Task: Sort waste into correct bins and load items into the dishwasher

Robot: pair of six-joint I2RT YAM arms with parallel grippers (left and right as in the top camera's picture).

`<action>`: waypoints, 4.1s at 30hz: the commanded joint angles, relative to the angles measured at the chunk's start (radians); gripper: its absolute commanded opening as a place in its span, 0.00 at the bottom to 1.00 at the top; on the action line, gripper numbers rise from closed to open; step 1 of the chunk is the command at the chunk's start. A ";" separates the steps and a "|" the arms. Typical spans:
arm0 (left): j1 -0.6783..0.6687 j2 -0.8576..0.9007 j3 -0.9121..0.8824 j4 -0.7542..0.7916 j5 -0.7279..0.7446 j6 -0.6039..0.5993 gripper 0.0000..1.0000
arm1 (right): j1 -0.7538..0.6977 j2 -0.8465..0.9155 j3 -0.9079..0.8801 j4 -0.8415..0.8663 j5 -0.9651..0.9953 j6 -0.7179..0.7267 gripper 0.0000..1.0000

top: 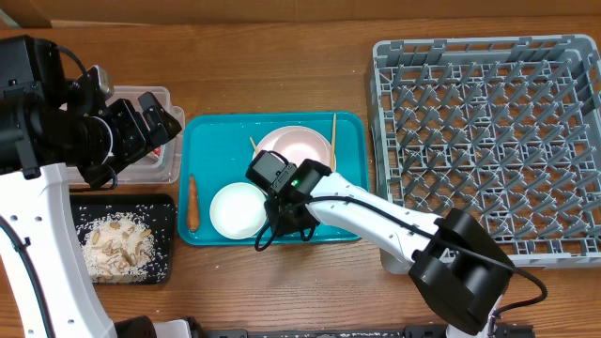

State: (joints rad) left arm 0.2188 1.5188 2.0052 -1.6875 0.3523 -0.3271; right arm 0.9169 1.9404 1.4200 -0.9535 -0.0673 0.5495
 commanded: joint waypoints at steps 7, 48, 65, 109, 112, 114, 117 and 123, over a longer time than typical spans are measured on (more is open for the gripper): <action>0.005 0.002 0.006 -0.002 0.003 -0.002 1.00 | 0.004 0.002 -0.074 0.101 0.019 0.001 0.42; 0.005 0.002 0.006 -0.002 0.003 -0.002 1.00 | 0.004 0.002 -0.156 0.208 0.088 0.001 0.19; 0.004 0.002 0.006 -0.002 0.003 -0.002 1.00 | 0.004 -0.011 -0.042 0.076 0.065 0.001 0.04; 0.004 0.002 0.006 -0.002 0.003 -0.002 1.00 | -0.668 -0.370 -0.101 -0.167 0.118 -0.427 0.04; 0.005 0.002 0.006 -0.002 0.003 -0.002 1.00 | -0.668 -0.370 -0.129 -0.148 0.118 -0.428 0.04; 0.004 0.002 0.006 -0.002 0.003 -0.002 1.00 | -0.668 -0.370 -0.141 -0.143 0.118 -0.427 0.04; 0.004 0.002 0.006 -0.002 0.003 -0.002 1.00 | -0.668 -0.370 -0.148 -0.140 0.100 -0.427 0.04; 0.005 0.002 0.006 -0.002 0.003 -0.002 1.00 | -0.668 -0.370 -0.151 -0.147 0.069 -0.428 0.04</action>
State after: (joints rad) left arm 0.2188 1.5192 2.0052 -1.6875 0.3523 -0.3271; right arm 0.2493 1.5738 1.2766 -1.1007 0.0257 0.1295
